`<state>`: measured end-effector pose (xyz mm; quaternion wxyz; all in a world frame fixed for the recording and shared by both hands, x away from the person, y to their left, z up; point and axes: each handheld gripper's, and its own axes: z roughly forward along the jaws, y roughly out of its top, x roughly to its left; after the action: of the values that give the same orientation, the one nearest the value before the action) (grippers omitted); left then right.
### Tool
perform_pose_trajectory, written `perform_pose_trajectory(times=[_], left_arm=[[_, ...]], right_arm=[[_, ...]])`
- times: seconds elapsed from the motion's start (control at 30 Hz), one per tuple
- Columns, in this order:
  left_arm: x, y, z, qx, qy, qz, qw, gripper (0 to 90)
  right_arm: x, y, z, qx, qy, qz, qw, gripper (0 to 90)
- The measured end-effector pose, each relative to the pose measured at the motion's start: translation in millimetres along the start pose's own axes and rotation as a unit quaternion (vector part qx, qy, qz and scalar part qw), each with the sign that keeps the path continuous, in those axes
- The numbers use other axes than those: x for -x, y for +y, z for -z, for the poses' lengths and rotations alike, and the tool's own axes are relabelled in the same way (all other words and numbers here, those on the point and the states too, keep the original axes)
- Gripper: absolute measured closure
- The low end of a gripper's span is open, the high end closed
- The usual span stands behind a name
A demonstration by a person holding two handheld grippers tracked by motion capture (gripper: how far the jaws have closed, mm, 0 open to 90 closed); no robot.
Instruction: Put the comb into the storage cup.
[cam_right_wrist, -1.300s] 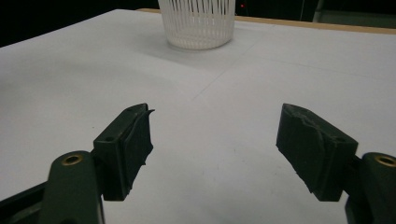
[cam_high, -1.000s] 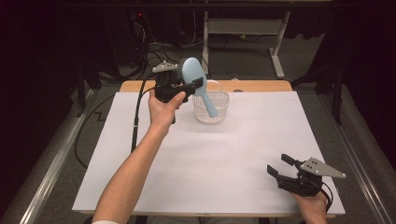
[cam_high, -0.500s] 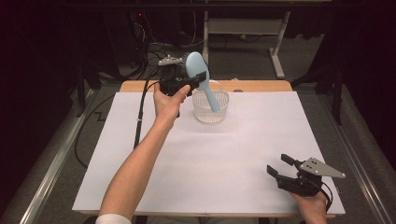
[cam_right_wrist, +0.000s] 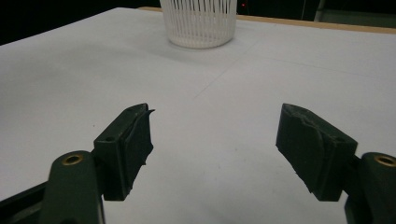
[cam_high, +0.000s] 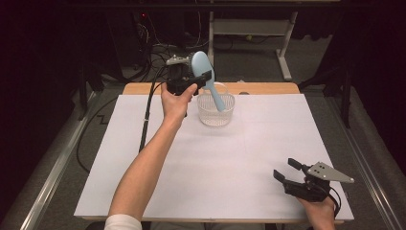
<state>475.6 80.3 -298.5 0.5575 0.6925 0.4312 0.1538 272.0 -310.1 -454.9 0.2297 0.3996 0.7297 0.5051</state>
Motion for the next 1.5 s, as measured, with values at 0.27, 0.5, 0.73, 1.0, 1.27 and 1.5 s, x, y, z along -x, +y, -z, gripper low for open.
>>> perform_pose_trajectory(times=[0.27, 0.5, 0.73, 1.0, 1.27, 1.5], left_arm=[[-4.5, -2.7, -9.1, 0.000, 0.012, 0.005, 0.9999, 52.1], [-4.2, -6.3, -15.7, -0.009, 0.017, -0.001, 0.9998, 52.0], [-5.8, -9.8, -21.2, -0.015, 0.022, -0.003, 0.9996, 51.8], [-4.2, -14.1, -27.3, -0.026, 0.024, -0.009, 0.9993, 51.7], [-3.0, -18.5, -32.4, -0.028, 0.026, -0.009, 0.9992, 51.5], [-0.7, -23.2, -37.2, -0.033, 0.028, -0.015, 0.9989, 51.5]], right_arm=[[0.2, -0.1, 0.1, 0.001, 0.000, 0.000, 1.0000, 27.2], [0.2, -0.1, 0.2, 0.001, 0.000, -0.001, 1.0000, 27.2], [0.3, -0.1, 0.1, 0.001, 0.000, 0.000, 1.0000, 27.2], [-0.3, 0.0, 0.5, 0.002, 0.001, 0.001, 1.0000, 27.3], [-0.3, 0.1, 0.2, 0.001, 0.001, 0.002, 1.0000, 27.3], [-0.9, 0.2, 0.1, 0.002, 0.002, 0.005, 1.0000, 27.3]])
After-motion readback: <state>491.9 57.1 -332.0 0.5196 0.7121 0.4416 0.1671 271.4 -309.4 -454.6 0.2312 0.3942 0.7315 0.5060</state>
